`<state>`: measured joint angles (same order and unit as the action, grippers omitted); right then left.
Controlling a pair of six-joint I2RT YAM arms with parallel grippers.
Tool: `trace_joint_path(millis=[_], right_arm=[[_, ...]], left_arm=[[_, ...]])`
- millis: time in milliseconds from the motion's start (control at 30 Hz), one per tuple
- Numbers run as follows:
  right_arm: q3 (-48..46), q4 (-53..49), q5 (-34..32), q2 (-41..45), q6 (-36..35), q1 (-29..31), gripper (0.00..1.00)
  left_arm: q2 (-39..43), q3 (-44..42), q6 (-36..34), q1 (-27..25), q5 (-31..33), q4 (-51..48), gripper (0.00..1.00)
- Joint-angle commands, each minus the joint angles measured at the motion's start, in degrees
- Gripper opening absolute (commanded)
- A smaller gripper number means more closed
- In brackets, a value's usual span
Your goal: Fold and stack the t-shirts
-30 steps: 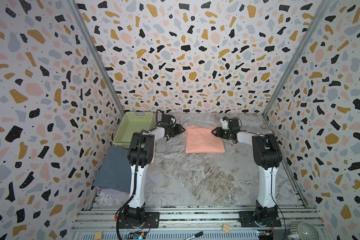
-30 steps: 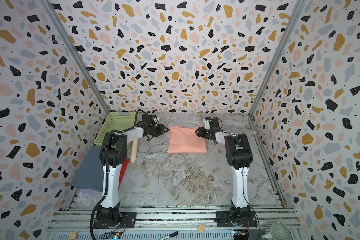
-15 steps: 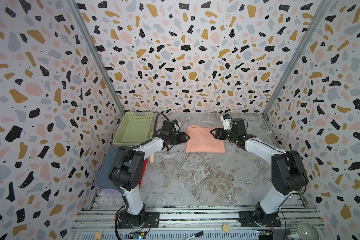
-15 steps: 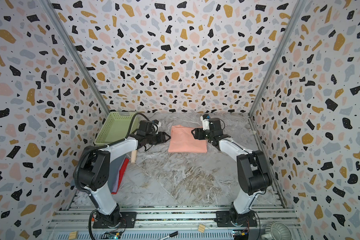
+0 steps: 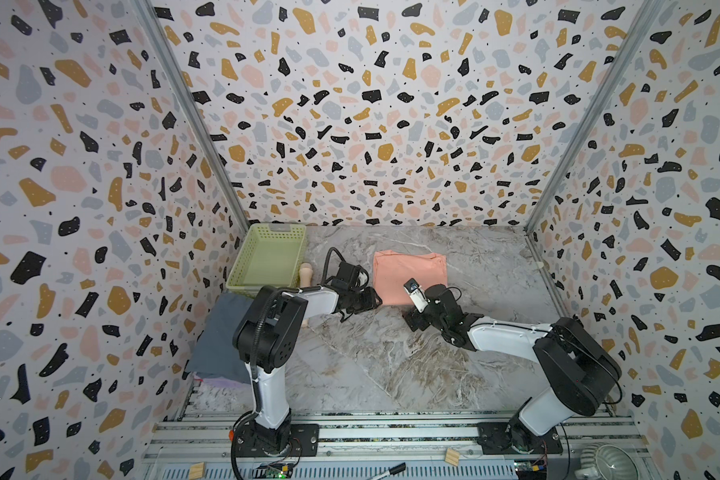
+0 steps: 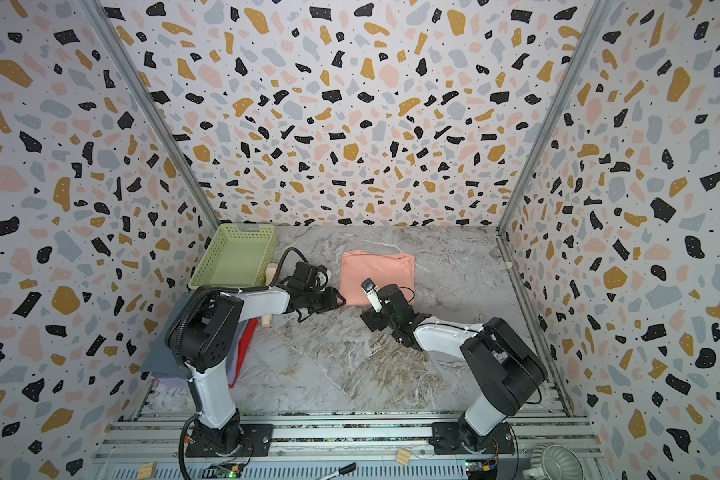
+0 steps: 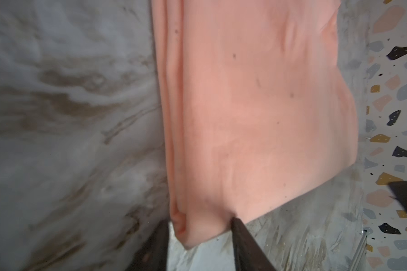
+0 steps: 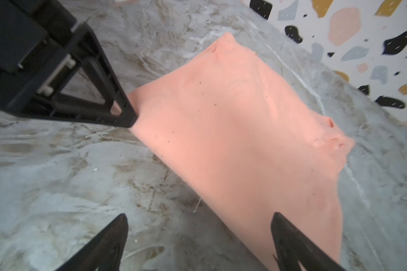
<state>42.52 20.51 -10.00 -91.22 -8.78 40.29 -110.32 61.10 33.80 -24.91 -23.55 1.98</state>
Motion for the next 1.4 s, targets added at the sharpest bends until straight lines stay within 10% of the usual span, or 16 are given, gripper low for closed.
trace_joint_path(millis=[0,167,800,967,1067,1233,1367], right_arm=[[-0.42,7.59,-5.59,1.04,-5.66,1.49,0.95],[-0.02,11.82,-5.34,-1.47,-8.39,3.16,0.95],[4.25,23.11,-4.79,-10.98,-16.15,5.41,0.96],[6.30,22.86,-4.64,-14.12,-16.07,6.81,0.76],[5.90,22.38,-4.38,-13.78,-13.66,6.82,0.31],[3.36,22.65,-3.55,-11.73,-9.87,6.82,0.17],[1.97,21.74,-2.66,-10.53,-8.45,6.90,0.08]], left_arm=[[-1.20,1.69,0.47,-0.37,0.36,0.39,0.34],[2.06,3.15,1.23,-0.37,-1.30,0.90,0.00],[8.43,5.37,2.11,-0.39,-11.29,-2.69,0.00],[10.14,4.85,2.91,-0.15,-11.81,-2.93,0.00],[10.65,3.22,3.06,1.55,-10.69,-3.93,0.45],[10.82,-3.22,7.90,6.07,-10.79,2.65,0.97],[8.48,-2.04,8.18,6.71,-12.03,2.23,1.00]])
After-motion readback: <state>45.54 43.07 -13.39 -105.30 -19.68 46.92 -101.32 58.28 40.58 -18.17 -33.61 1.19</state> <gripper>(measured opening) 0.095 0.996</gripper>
